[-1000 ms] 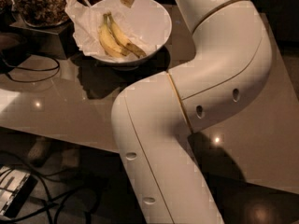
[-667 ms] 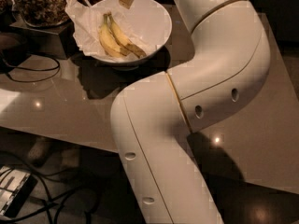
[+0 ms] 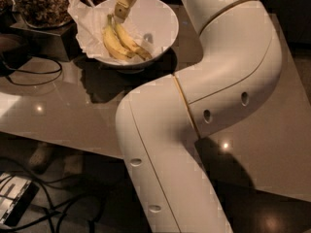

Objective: Pick banana from white bowl

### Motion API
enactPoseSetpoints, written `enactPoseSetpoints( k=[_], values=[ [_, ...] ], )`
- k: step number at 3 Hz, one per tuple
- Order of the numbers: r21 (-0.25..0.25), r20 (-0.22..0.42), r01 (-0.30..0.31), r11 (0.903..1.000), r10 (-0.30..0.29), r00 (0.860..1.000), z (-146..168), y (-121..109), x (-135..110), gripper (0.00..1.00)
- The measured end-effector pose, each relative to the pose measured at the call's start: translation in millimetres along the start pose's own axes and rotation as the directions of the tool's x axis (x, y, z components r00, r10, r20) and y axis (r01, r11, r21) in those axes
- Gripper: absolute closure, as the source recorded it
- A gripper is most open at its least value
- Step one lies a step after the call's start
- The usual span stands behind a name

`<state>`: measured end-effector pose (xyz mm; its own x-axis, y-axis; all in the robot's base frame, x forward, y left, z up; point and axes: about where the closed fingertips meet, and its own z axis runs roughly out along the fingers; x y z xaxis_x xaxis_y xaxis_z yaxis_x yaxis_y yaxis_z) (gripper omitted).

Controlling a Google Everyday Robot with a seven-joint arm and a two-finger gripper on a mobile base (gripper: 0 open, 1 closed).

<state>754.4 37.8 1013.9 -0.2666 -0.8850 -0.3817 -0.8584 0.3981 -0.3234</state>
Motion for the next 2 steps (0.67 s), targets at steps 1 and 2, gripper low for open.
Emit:
enactPoseSetpoints(
  k=[1, 2],
  values=[
    [0.0, 0.0, 0.0, 1.0, 0.0, 1.0, 0.0, 0.0, 0.0, 0.0],
    [-0.003, -0.015, -0.018, 0.9998, 0.018, 1.0, 2.6, 2.8, -1.6, 0.0]
  ],
)
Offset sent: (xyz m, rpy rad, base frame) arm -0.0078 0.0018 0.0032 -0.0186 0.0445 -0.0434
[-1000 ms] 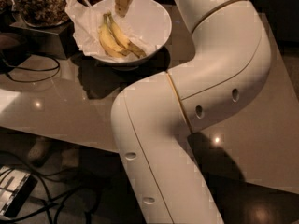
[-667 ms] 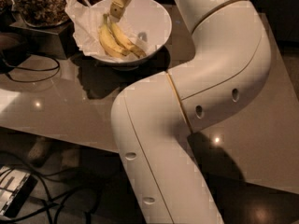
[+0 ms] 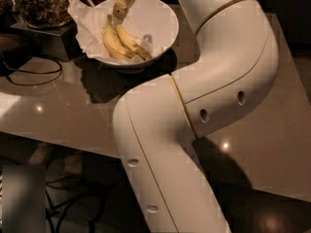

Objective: Pick banana from white bowl

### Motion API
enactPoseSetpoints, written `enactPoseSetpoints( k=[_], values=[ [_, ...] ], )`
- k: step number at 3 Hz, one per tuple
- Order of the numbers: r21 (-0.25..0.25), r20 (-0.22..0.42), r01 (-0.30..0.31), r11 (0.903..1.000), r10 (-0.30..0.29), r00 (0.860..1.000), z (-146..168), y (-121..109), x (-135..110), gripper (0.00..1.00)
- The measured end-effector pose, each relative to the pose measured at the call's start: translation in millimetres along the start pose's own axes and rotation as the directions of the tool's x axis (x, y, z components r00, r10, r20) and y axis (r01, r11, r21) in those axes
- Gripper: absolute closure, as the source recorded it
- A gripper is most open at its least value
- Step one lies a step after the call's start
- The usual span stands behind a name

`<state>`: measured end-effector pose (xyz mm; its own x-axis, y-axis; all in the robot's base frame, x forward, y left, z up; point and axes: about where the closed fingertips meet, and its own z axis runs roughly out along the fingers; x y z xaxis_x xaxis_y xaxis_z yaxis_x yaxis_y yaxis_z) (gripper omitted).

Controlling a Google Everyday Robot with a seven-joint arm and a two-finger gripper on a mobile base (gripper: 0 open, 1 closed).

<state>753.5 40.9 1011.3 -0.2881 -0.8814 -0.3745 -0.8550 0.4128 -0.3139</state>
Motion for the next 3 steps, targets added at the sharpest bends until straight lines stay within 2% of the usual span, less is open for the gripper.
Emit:
enactPoseSetpoints(
  k=[2, 3],
  values=[
    [0.012, -0.008, -0.041, 0.9991, 0.041, 0.999, -24.7, 11.2, -11.5, 0.0],
    [0.013, -0.008, -0.042, 0.999, 0.042, 0.999, -24.8, 11.4, -11.7, 0.07]
  ],
)
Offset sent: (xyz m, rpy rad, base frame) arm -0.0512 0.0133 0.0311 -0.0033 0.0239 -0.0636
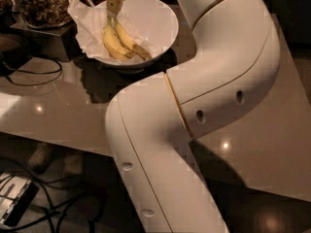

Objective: Pick banana from white bowl

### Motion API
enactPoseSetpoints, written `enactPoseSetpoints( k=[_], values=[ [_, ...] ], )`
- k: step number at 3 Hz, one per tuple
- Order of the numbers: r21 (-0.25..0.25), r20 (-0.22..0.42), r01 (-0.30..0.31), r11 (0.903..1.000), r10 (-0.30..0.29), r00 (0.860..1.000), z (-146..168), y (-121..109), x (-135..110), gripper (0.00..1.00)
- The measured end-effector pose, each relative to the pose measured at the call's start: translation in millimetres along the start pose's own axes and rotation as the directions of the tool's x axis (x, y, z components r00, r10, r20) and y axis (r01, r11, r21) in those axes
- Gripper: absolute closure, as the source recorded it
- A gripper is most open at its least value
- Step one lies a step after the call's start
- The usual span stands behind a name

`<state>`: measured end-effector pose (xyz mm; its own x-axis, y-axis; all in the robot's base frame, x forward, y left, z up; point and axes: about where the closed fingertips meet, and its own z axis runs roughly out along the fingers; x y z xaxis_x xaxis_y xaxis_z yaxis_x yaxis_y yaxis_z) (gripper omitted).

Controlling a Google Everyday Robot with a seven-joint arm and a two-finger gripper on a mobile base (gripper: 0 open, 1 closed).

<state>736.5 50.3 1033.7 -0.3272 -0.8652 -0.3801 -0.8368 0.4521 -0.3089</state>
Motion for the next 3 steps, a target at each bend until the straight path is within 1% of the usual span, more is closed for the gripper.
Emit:
enactPoseSetpoints(
  k=[1, 2, 3],
  values=[
    [-0.005, 0.01, 0.01, 0.9999, -0.01, 1.0, 4.4, 0.9, -4.4, 0.0],
    [-0.033, -0.001, -0.004, 0.9995, 0.004, 1.0, 13.8, 4.5, -0.1, 0.0],
    [-0.049, -0.041, -0.01, 0.9988, 0.008, 0.999, 31.0, 7.1, 5.1, 0.06]
  ],
)
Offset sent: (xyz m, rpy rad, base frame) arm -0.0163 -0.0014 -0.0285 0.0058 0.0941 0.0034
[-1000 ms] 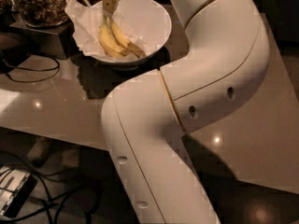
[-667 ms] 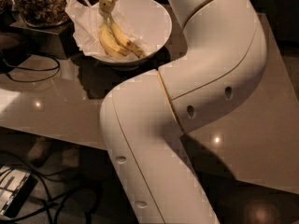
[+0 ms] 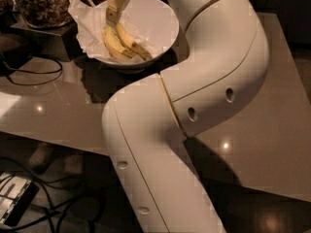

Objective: Pick banana from white bowl

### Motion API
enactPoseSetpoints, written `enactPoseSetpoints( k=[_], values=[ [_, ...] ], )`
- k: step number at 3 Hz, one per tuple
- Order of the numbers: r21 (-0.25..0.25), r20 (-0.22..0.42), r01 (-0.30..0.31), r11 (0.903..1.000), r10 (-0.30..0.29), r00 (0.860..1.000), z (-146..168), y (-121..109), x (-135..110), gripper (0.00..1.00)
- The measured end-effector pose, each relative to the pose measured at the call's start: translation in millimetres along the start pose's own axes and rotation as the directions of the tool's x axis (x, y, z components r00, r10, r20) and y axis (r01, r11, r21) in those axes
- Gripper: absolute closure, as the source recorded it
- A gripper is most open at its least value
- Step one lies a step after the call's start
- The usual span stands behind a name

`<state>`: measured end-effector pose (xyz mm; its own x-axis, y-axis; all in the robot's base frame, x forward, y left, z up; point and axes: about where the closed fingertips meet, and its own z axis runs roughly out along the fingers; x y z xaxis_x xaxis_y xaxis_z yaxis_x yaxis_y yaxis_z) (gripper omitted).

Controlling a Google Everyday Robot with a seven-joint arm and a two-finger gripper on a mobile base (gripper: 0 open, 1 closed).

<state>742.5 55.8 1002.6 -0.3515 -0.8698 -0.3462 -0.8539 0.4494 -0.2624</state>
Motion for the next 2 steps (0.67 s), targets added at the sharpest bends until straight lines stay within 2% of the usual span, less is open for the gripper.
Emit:
enactPoseSetpoints(
  k=[2],
  values=[
    [-0.009, -0.064, -0.035, 0.9994, 0.034, 0.997, 18.4, 1.8, 8.9, 0.16]
  ],
)
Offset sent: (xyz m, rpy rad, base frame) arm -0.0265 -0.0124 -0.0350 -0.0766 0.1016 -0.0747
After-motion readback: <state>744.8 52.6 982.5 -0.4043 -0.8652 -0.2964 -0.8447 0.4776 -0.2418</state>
